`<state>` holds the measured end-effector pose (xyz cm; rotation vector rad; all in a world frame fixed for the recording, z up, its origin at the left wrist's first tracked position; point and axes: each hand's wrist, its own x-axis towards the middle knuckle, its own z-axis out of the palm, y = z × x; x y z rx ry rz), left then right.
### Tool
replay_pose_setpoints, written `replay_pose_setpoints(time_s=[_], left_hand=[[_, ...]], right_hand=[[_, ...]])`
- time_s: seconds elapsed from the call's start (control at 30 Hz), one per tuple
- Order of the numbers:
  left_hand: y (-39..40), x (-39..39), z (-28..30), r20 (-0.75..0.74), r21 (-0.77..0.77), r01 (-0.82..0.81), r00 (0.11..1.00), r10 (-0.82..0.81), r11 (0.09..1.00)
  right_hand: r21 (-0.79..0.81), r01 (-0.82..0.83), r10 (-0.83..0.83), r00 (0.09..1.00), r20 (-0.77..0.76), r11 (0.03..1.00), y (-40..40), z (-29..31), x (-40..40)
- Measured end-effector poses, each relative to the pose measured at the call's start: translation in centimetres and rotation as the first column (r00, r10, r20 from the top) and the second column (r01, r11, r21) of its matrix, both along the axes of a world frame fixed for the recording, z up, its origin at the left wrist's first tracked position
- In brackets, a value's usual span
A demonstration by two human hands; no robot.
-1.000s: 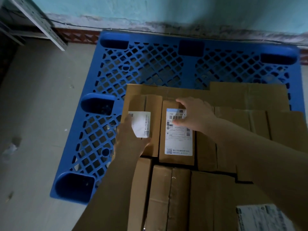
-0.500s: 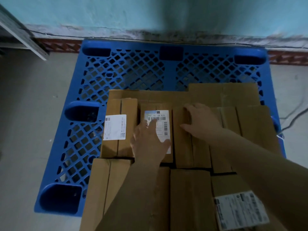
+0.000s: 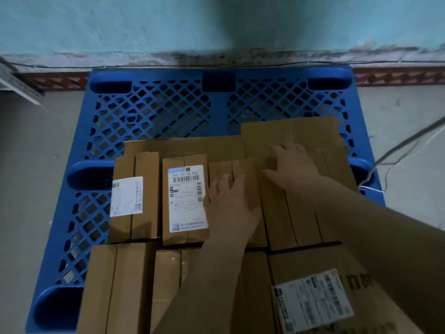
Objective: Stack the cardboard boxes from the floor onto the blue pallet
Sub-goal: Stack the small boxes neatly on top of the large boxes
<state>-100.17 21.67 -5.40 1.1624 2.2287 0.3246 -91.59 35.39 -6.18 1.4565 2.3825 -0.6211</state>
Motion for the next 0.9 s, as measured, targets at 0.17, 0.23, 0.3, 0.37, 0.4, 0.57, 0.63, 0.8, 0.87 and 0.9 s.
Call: replay_pose_setpoints(time_s=[0.17,0.23,0.3,0.37,0.4,0.57,0.63,0.8,0.87,0.9], left_hand=[[0.5,2.8,-0.9,-0.024,-0.095,0.059,0.998,-0.061,0.994],[0.4,3.3,-1.1,-0.059,-0.110,0.062,0.996,-0.069,0.992],[0.4,3.6,-1.2,-0.078,-0.104,0.058,0.995,-0.066,0.993],[0.6,4.0,-1.1,-0.083,-0.080,0.062,0.994,-0.069,0.995],[0.8,4.3,-1.0,-0.083,-0.068,0.074,0.993,-0.079,0.995],[1.5,6.3,-0.6,-0.071,-0.060,0.134,0.988,-0.138,0.989],[1.6,7.1,-0.6,-0.053,-0.082,0.146,0.987,-0.150,0.986],[0.8,8.6,-0.9,-0.050,-0.096,0.175,0.982,-0.181,0.980],[0.4,8.9,-1.1,-0.061,-0.088,0.181,0.980,-0.187,0.980],[0.1,9.0,-1.1,-0.070,-0.080,0.179,0.980,-0.185,0.981]], right_hand=[[-0.034,-0.058,0.059,0.998,0.028,0.998,-0.1,-1.2,1.9],[-0.015,-0.069,0.069,0.998,-0.004,0.997,-0.3,-1.3,2.2],[0.005,-0.073,0.073,0.996,-0.053,0.997,-0.3,-1.3,2.6],[0.042,-0.022,0.026,0.994,-0.103,0.999,0.2,-1.1,3.5],[0.065,0.017,-0.009,0.994,-0.113,0.998,0.7,-0.9,4.1],[0.075,0.276,-0.278,0.961,0.007,0.958,2.5,-0.9,9.2],[-0.048,0.393,-0.392,0.920,0.020,0.918,2.1,-1.3,10.7],[-0.102,0.422,-0.422,0.906,0.025,0.901,0.9,-2.1,11.1],[-0.064,0.402,-0.402,0.915,0.011,0.913,0.3,-1.8,10.7],[-0.027,0.363,-0.364,0.931,-0.007,0.931,-0.2,-1.5,10.6]])
